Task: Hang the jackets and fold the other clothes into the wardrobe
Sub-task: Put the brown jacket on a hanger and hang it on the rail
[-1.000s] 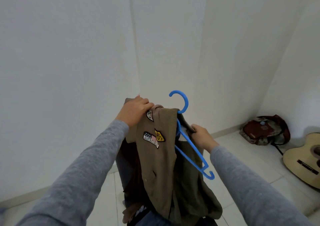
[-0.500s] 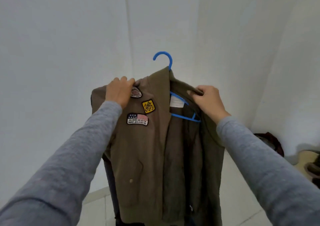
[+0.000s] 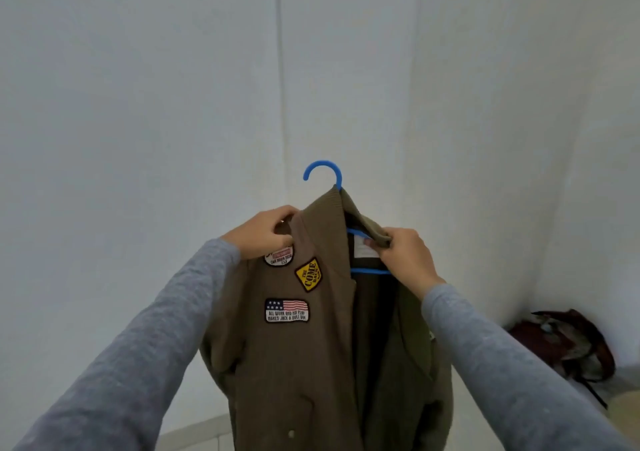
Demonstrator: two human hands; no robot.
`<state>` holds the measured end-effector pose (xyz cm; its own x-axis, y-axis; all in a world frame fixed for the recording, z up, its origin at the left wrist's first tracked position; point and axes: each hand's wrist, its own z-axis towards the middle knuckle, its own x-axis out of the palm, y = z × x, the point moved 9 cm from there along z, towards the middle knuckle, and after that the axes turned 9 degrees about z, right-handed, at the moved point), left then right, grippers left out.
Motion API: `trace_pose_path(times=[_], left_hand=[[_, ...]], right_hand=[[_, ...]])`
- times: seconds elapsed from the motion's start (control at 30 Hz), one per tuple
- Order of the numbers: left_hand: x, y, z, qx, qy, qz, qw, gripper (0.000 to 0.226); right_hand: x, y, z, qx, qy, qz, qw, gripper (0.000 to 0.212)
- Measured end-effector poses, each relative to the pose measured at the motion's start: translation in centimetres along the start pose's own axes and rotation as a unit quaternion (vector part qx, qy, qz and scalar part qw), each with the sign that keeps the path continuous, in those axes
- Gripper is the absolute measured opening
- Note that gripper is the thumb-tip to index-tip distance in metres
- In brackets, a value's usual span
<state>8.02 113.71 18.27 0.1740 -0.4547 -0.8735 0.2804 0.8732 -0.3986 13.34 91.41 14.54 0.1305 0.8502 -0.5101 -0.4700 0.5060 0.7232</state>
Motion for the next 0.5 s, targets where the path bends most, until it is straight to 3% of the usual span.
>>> trace_pose_path(times=[0.07, 0.13, 0.37, 0.5], left_hand=[[0.8, -1.0, 0.0, 0.002, 0.028, -0.116, 0.993, 0.032], [0.9, -1.4, 0.4, -0.010, -0.008, -0.167, 0.986, 0.030], [-0.4, -2.6, 1.1, -0.013, -0.199, 0.043, 0.979, 0.029], [-1.3, -3.6, 1.4, -0.036, -0.286, 0.109, 0.951, 0.025]], right_hand=[[0.5, 0.8, 0.3, -0.016, -0.001, 0.021, 1.000, 0.016], [0.9, 1.4, 0.5, -0.028, -0.001, 0.021, 0.999, 0.015], [-0.2, 1.9, 1.4, -0.034, -0.018, 0.030, 0.999, 0.002], [-1.9, 0.0, 0.8, 0.006, -0.055, 0.012, 0.998, 0.013]])
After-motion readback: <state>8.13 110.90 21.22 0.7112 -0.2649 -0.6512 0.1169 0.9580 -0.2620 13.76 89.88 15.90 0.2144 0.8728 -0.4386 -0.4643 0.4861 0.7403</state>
